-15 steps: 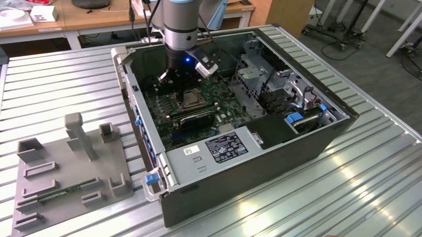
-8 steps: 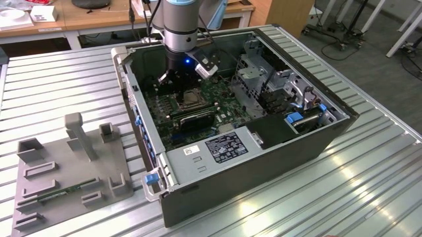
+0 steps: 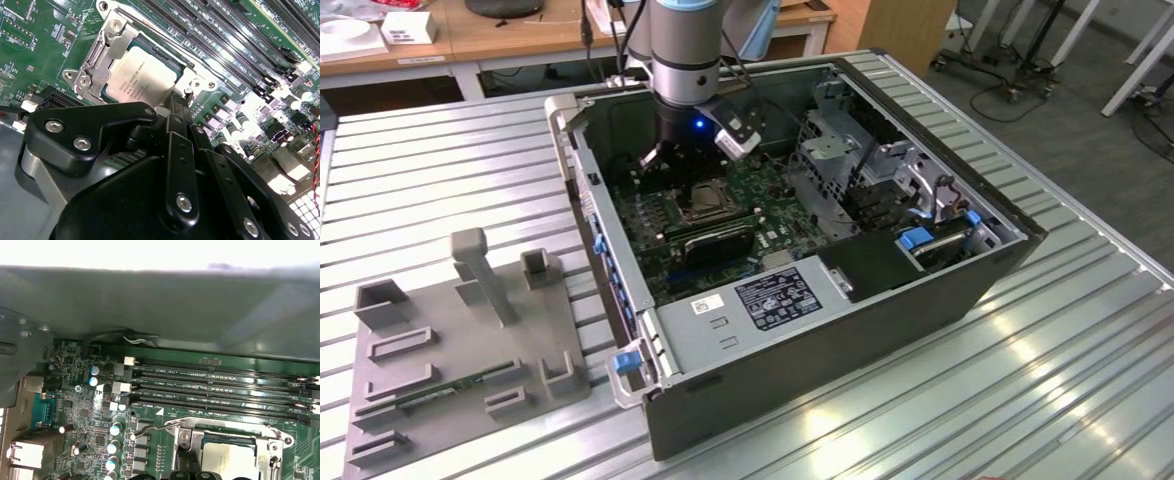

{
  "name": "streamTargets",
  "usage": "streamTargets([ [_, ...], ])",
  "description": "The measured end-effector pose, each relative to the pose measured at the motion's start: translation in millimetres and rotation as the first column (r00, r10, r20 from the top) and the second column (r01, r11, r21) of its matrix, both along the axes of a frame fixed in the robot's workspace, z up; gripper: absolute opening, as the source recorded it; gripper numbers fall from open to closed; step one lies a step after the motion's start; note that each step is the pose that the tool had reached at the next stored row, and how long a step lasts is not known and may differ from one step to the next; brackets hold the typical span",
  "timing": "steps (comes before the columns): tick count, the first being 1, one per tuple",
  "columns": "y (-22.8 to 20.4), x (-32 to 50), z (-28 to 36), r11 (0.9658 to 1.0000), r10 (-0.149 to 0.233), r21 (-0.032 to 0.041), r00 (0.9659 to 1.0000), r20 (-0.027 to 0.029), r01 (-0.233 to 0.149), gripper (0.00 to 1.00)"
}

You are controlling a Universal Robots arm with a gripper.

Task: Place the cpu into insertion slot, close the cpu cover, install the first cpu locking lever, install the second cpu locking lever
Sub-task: 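Close the cpu cover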

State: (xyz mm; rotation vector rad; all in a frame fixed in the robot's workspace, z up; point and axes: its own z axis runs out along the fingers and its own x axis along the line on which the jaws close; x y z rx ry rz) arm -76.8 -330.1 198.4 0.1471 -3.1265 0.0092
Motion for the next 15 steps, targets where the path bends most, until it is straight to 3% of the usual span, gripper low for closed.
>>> streamTargets([
  [15, 0.0, 0.0, -1.1, 1.0, 0.0, 0.0002, 1.0, 0.0002, 0.0, 0.11],
])
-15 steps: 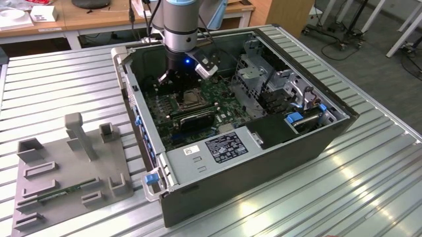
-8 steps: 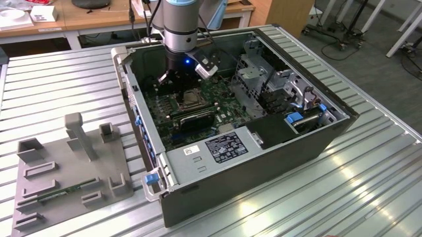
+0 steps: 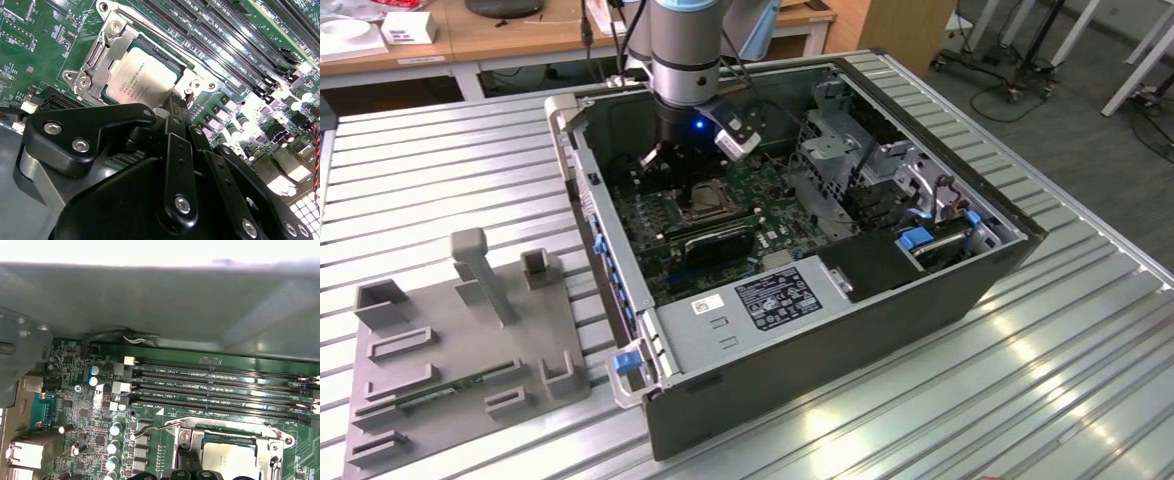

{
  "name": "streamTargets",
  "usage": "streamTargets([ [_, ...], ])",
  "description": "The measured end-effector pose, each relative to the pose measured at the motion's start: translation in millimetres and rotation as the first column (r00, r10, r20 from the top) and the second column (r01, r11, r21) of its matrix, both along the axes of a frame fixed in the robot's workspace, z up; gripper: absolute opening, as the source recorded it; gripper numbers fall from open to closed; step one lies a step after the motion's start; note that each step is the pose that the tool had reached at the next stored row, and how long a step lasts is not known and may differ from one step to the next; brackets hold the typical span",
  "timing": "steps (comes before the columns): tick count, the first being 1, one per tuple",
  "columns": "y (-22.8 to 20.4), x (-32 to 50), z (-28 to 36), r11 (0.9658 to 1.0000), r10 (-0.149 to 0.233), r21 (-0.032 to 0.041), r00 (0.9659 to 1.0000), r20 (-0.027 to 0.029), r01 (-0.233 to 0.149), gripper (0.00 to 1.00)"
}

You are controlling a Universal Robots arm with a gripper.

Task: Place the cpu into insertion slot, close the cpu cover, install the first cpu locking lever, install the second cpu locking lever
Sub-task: 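Close the cpu cover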

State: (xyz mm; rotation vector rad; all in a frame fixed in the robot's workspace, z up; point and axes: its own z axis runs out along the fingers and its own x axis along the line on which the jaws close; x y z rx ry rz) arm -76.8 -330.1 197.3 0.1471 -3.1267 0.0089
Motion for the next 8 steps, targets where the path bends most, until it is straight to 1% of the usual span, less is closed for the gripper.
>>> streamTargets([
  [8, 0.0, 0.0, -0.4, 1.0, 0.0, -0.0001, 1.0, 0.0, 0.0, 0.11],
])
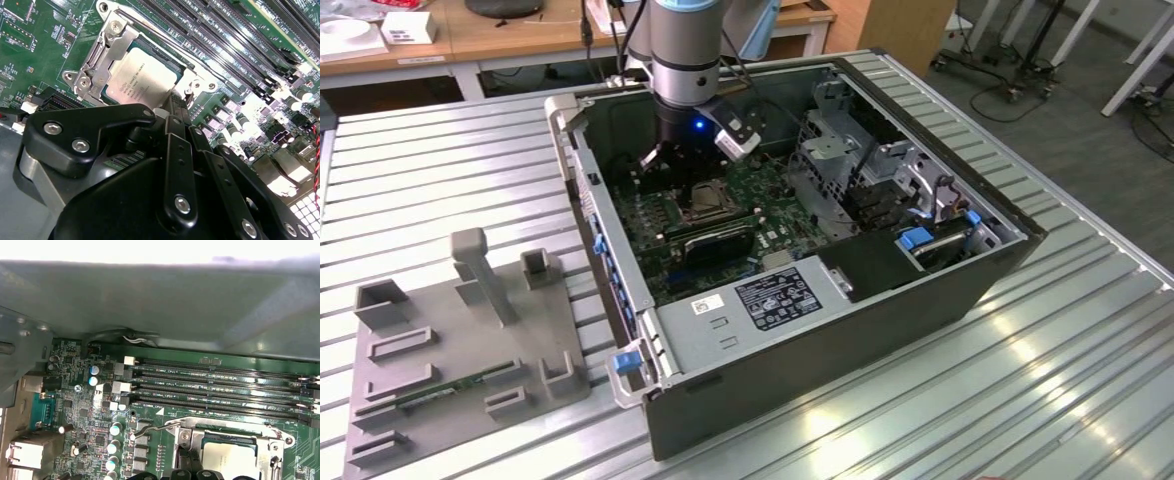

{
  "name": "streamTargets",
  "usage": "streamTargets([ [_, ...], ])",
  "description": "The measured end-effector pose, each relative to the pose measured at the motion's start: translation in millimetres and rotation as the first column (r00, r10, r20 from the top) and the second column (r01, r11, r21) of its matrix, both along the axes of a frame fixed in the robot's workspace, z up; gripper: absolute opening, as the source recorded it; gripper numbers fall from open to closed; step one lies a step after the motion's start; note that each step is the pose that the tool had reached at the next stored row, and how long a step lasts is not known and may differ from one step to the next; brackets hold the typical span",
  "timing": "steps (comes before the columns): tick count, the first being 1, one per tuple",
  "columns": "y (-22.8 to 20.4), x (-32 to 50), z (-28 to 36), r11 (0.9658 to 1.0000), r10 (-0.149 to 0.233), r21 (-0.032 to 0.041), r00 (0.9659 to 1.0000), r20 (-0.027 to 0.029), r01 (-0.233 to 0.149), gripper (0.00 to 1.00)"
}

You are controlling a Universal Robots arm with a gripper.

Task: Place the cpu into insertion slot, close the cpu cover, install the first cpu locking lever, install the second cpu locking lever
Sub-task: 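Close the cpu cover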

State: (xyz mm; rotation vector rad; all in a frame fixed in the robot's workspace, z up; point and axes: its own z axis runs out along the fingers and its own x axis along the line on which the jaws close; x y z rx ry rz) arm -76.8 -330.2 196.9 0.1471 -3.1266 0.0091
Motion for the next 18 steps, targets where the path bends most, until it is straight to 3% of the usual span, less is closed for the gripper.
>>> streamTargets([
  [9, 0.2, 0.1, 1.1, 1.0, 0.0, 0.0009, 1.0, 0.0007, 0.0, 0.11],
  [18, 0.1, 0.1, 7.0, 1.0, 0.0, 0.0002, 1.0, 0.0002, 0.0, 0.11],
])
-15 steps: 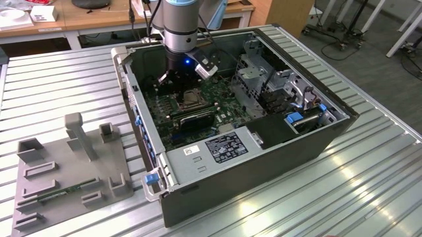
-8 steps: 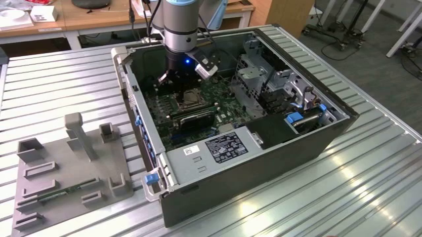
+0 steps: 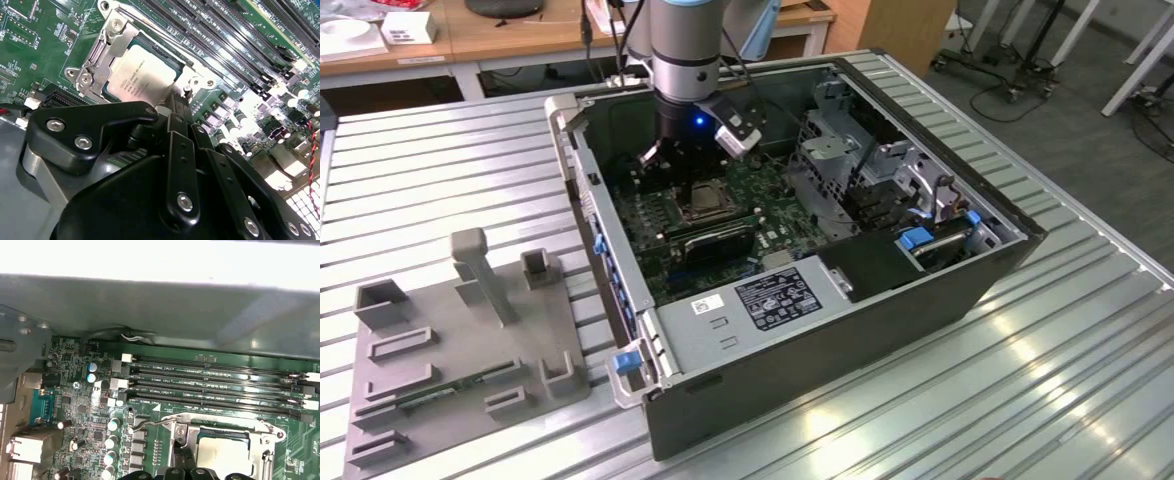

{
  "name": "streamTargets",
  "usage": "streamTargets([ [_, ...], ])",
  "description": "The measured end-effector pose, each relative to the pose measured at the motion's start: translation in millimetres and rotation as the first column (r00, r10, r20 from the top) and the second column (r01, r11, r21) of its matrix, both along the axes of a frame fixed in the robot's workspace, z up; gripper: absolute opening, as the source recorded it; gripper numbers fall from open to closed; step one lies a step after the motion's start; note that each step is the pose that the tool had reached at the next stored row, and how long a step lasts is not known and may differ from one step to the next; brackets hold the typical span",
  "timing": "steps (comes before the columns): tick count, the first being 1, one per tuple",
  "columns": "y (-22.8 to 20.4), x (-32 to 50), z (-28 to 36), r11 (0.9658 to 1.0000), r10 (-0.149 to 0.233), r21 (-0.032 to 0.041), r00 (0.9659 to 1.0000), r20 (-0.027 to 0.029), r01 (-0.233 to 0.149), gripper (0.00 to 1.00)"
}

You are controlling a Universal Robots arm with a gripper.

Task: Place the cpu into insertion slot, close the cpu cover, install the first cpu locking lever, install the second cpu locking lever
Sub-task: 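Close the cpu cover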

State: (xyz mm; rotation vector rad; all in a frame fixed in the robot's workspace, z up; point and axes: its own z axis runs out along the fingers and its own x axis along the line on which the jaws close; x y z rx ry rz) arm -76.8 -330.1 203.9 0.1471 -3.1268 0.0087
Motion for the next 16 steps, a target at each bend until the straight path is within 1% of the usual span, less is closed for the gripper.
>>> streamTargets([
  [5, 0.0, 0.0, 4.5, 1.0, 0.0, 0.0, 1.0, 0.0, 0.0, 0.11],
  [13, 0.0, 0.0, 15.5, 1.0, 0.0, 0.0, 1.0, 0.0, 0.0, 0.11],
  [16, 0.0, 0.0, 17.5, 1.0, 0.0, 0.0001, 1.0, 0.0001, 0.0, 0.11],
])
